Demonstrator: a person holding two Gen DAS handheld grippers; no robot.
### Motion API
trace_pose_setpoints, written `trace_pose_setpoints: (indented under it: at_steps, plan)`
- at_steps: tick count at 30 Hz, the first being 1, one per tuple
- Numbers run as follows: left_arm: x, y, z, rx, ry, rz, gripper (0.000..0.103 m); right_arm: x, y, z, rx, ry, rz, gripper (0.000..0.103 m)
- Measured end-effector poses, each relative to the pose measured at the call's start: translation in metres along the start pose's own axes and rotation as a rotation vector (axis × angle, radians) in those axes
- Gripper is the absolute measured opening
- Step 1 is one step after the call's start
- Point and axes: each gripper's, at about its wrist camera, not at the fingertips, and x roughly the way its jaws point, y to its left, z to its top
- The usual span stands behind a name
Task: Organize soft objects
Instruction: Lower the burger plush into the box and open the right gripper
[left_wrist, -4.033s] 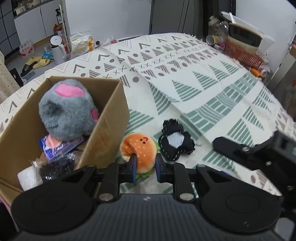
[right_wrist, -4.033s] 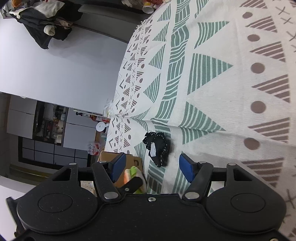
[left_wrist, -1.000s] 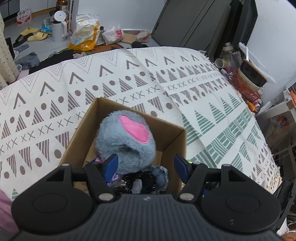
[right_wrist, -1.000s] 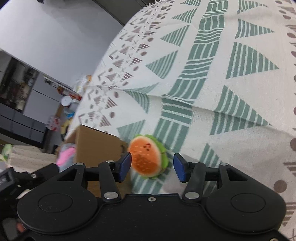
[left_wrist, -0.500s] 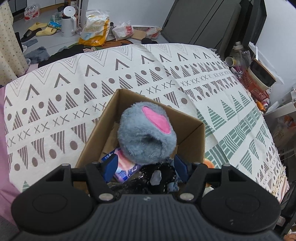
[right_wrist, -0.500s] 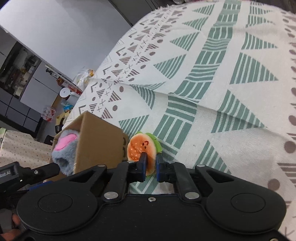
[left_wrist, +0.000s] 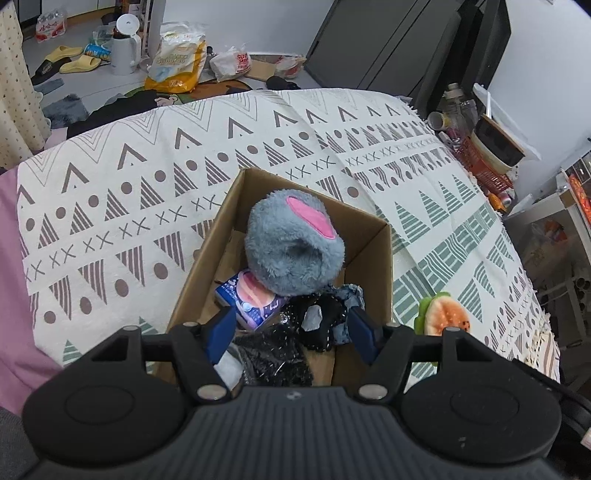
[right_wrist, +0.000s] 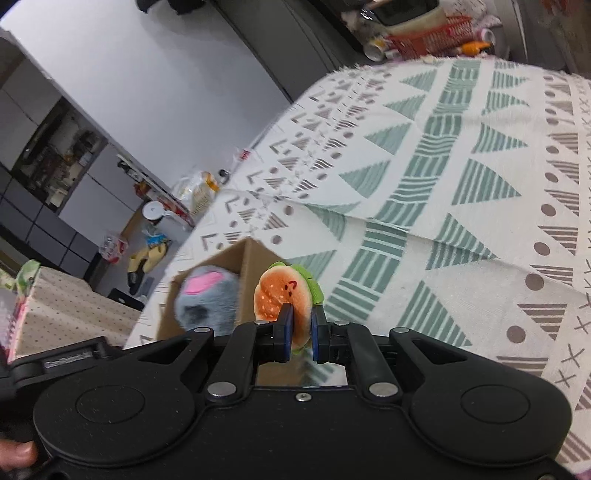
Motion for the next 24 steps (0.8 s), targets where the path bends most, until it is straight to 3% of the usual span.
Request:
trace_pose_setpoints:
  at_steps: [12,14,21,24]
  plan:
    - [-0.02,0.013,0.001,0.042,0.003,-0.023,0.065,-0.005,0.061,-0.015,-0.103,0.028,0.042,0.012]
    - [-0.022,0.016,0.001,0.043,0.008,-0.021,0.066,-0.004,0.066,-0.017,-0.105,0.047,0.038,0.023]
    - [-0.035,0.019,0.0,0.055,0.008,-0.035,0.066,-0.027,0.074,-0.021,-0.079,0.031,0.001,0.029]
    - [-0.045,0.017,-0.001,0.074,0.003,-0.044,0.07,-0.04,0.078,-0.023,-0.085,0.025,-0.01,0.04]
